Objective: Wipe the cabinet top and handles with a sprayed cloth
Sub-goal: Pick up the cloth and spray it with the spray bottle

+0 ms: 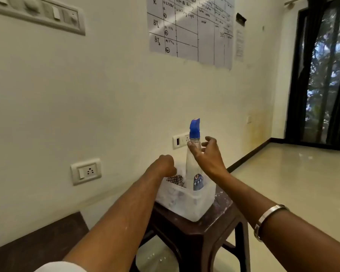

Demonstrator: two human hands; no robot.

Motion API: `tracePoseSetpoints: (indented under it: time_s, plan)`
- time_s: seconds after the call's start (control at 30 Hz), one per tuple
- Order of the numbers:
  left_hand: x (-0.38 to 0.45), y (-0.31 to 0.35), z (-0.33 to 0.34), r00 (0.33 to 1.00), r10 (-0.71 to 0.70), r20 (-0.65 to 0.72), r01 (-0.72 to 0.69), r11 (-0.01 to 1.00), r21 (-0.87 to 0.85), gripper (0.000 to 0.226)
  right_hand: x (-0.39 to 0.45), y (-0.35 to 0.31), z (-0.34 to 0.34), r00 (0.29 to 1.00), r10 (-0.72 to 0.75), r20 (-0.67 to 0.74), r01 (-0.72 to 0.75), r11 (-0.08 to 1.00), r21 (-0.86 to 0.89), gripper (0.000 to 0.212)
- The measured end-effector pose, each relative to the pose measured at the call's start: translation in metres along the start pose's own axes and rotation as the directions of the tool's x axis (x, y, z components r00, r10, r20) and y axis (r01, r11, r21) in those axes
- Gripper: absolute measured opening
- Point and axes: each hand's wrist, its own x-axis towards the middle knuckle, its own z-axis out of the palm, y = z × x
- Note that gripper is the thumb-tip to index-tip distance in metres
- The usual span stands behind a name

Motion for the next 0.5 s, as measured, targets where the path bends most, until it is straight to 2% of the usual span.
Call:
tracePoseSetpoints:
  time_s: [0.2,0.33,0.5]
  plan:
    - [0.026,-0.005,0.013,0.949,-0.145,0.282,0.084,0.972,0.217,0.043,0.014,-0.001,0.017,0.997,-0.013,0.07,0.01,0.999,0.048,0.06]
    - [0.043,-0.008,0.027,0.932,-0.151,0.329,0.069,0.966,0.247,0.043,0.019,0.0,0.025,0.998,-0.012,0.065,0.004,0.992,0.128,0.057]
    - [0.051,-0.009,0.038,0.903,-0.158,0.399,0.059,0.966,0.251,0.051,0.022,0.002,0.028,0.997,-0.024,0.075,0.012,0.989,0.148,0.051]
